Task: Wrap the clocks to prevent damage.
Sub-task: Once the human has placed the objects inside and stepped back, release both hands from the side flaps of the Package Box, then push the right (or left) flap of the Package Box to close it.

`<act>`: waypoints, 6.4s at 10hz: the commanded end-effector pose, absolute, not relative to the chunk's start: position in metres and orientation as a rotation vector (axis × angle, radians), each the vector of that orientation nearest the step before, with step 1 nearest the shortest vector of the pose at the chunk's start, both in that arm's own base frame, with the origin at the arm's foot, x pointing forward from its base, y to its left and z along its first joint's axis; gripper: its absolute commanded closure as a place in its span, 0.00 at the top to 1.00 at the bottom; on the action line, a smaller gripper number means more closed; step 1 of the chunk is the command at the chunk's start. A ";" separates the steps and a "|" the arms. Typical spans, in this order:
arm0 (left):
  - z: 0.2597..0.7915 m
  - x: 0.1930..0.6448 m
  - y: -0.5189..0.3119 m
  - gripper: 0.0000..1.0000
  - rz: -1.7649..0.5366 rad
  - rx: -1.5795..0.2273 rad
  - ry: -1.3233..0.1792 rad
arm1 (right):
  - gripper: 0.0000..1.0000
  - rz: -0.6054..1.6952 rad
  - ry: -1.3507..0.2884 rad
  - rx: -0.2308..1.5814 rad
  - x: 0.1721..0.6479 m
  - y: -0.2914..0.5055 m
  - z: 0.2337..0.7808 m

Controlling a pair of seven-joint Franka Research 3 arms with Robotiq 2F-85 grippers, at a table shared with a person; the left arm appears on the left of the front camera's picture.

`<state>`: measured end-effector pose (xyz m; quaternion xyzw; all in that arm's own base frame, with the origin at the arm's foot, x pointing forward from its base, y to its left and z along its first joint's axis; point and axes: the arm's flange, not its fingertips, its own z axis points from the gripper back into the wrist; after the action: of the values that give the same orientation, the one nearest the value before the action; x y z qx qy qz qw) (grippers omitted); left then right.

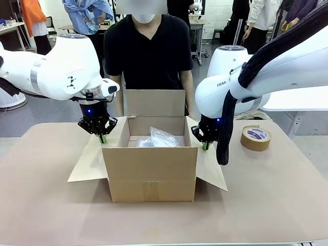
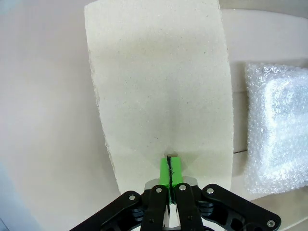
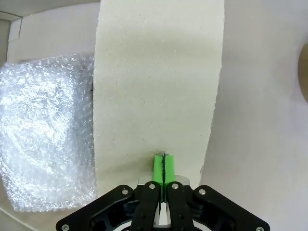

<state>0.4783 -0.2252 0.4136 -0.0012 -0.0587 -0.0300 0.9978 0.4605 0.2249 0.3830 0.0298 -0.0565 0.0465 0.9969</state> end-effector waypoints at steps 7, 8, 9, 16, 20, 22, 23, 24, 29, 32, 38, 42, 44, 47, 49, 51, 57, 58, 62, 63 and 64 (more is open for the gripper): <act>0.498 0.447 -0.201 0.00 -0.312 -0.037 -0.164 | 0.01 0.342 -0.197 -0.042 0.433 0.192 0.452; 0.528 0.441 -0.190 0.00 -0.474 -0.054 -0.161 | 0.01 0.433 -0.212 -0.064 0.421 0.175 0.480; 0.543 0.428 -0.179 0.00 -0.582 -0.067 -0.148 | 0.01 0.557 -0.211 -0.100 0.406 0.161 0.499; 0.578 0.396 -0.153 0.00 -0.785 -0.028 -0.118 | 0.01 0.749 -0.217 -0.152 0.385 0.132 0.545; 0.579 0.404 -0.121 0.00 -1.207 -0.161 0.129 | 0.01 1.135 -0.111 -0.078 0.390 0.096 0.543; 0.580 0.405 -0.108 0.00 -1.329 -0.071 0.115 | 0.01 1.225 -0.101 -0.098 0.395 0.085 0.537; 0.580 0.410 -0.103 0.00 -1.401 -0.044 0.085 | 0.01 1.275 -0.101 -0.092 0.397 0.082 0.533; 0.576 0.411 -0.099 0.00 -1.443 -0.026 0.068 | 0.01 1.319 -0.107 -0.081 0.399 0.079 0.529; 0.564 0.416 -0.099 0.00 -1.502 -0.030 0.010 | 0.01 1.462 -0.044 -0.045 0.406 0.069 0.523; 0.571 0.417 -0.104 0.00 -1.484 -0.011 0.044 | 0.01 1.441 -0.065 -0.074 0.399 0.073 0.520; 0.571 0.417 -0.104 0.00 -1.484 -0.011 0.044 | 0.01 1.441 -0.065 -0.074 0.399 0.073 0.520; 0.571 0.417 -0.104 0.00 -1.484 -0.011 0.044 | 0.01 1.441 -0.065 -0.074 0.399 0.073 0.520; 0.571 0.417 -0.104 0.00 -1.484 -0.011 0.044 | 0.01 1.441 -0.065 -0.074 0.399 0.073 0.520; 0.571 0.417 -0.104 0.00 -1.484 -0.011 0.044 | 0.01 1.441 -0.065 -0.074 0.399 0.073 0.520; 0.571 0.417 -0.104 0.00 -1.484 -0.011 0.044 | 0.01 1.441 -0.065 -0.074 0.399 0.073 0.520; 0.571 0.417 -0.104 0.00 -1.484 -0.011 0.044 | 0.01 1.441 -0.065 -0.074 0.399 0.073 0.520; 0.571 0.417 -0.104 0.00 -1.484 -0.011 0.044 | 0.01 1.441 -0.065 -0.074 0.399 0.073 0.520; 0.571 0.417 -0.104 0.00 -1.484 -0.011 0.044 | 0.01 1.441 -0.065 -0.074 0.399 0.073 0.520; 0.571 0.417 -0.104 0.00 -1.484 -0.011 0.044 | 0.01 1.711 -0.306 0.047 0.422 0.047 0.509; 0.571 0.417 -0.104 0.00 -1.484 -0.011 0.044 | 0.01 1.719 -0.440 0.151 0.428 0.035 0.496; 0.571 0.417 -0.104 0.00 -1.484 -0.011 0.044 | 0.01 1.668 -0.572 0.265 0.435 0.024 0.484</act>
<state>0.4171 -0.1060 0.5686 -0.0050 0.0188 -0.6762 0.7364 0.4268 0.0324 0.5071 0.0235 -0.1941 0.7258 0.6596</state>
